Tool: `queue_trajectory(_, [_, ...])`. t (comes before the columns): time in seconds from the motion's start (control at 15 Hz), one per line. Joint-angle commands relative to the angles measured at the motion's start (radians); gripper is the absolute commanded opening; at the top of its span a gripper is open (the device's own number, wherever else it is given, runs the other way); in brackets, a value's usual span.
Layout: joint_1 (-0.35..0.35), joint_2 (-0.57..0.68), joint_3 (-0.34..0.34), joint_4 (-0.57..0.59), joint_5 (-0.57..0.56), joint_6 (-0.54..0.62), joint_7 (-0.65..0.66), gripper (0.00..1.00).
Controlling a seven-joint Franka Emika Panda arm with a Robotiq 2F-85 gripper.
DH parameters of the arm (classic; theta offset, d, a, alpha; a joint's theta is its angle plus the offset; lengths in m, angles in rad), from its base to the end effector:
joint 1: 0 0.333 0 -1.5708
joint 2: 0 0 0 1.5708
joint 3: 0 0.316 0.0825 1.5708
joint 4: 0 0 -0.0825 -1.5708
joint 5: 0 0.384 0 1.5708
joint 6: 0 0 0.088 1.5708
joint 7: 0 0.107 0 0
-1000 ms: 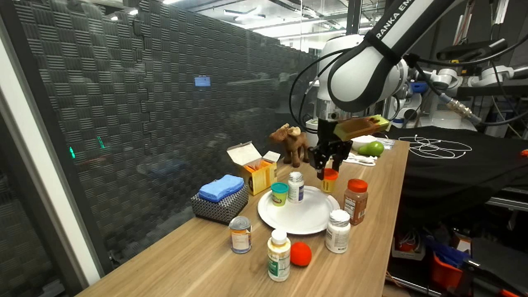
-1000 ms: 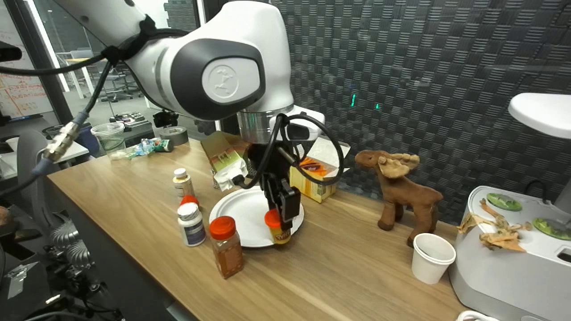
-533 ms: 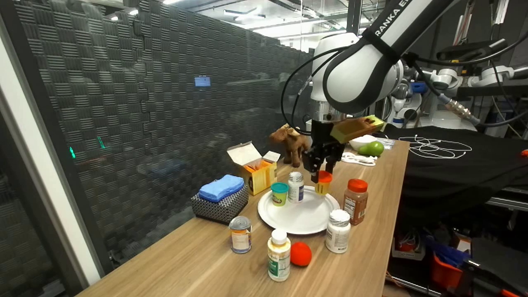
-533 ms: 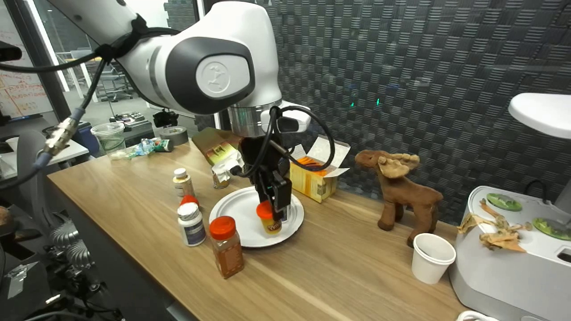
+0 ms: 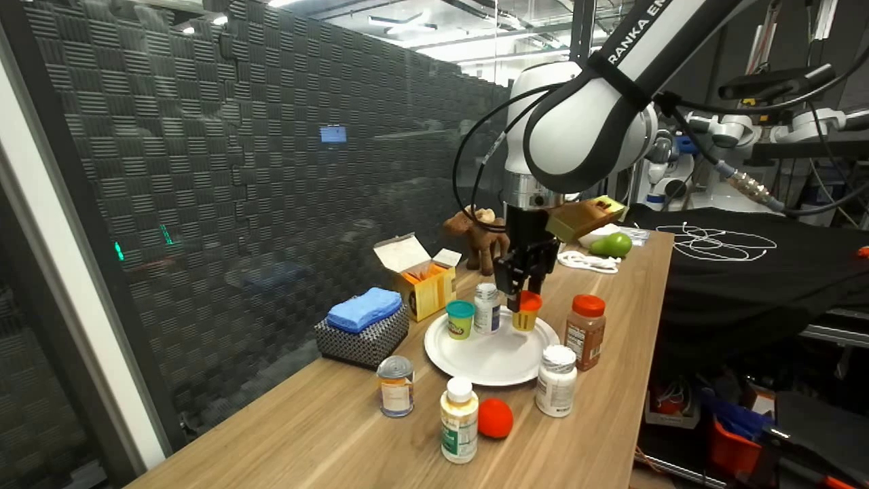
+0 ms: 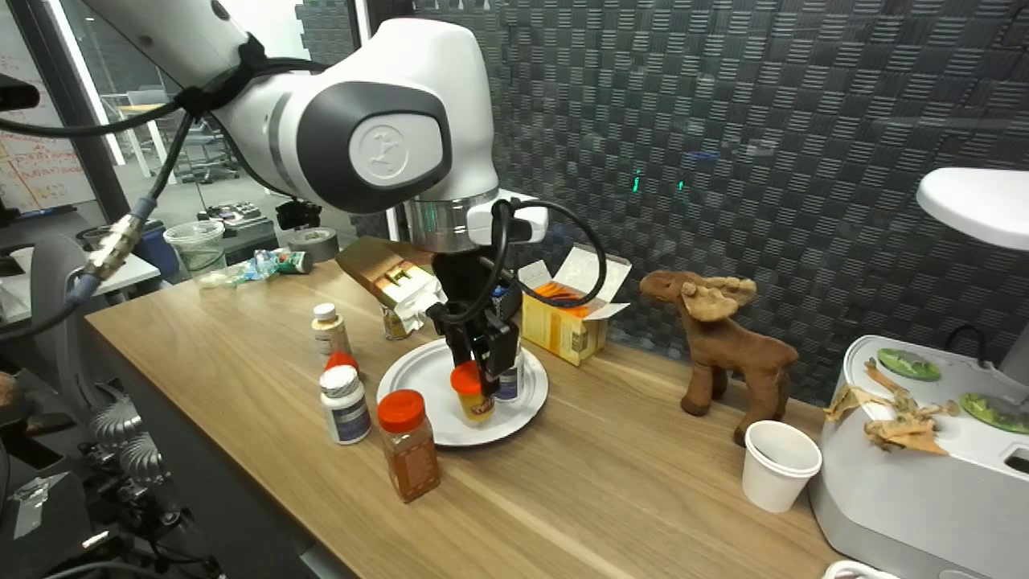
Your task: Pick up the bottles and small containers from the table and put them on the white plate.
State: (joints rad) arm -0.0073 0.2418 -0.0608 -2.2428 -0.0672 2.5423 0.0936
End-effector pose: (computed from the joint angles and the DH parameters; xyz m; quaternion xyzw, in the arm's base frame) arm 0.5484 -0.0366 0.2648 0.9978 -0.0525 0.0292 0.0266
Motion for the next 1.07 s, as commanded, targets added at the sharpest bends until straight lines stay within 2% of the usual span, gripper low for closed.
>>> queue_trajectory(0.0, [-0.033, 0.015, 0.03, 0.03, 0.073, 0.005, -0.107, 0.29])
queue_trajectory(0.27, [-0.049, 0.031, 0.044, 0.047, 0.126, 0.002, -0.185, 0.29])
queue_trajectory(1.0, [-0.04, 0.083, 0.019, 0.077, 0.068, 0.035, -0.154, 0.29])
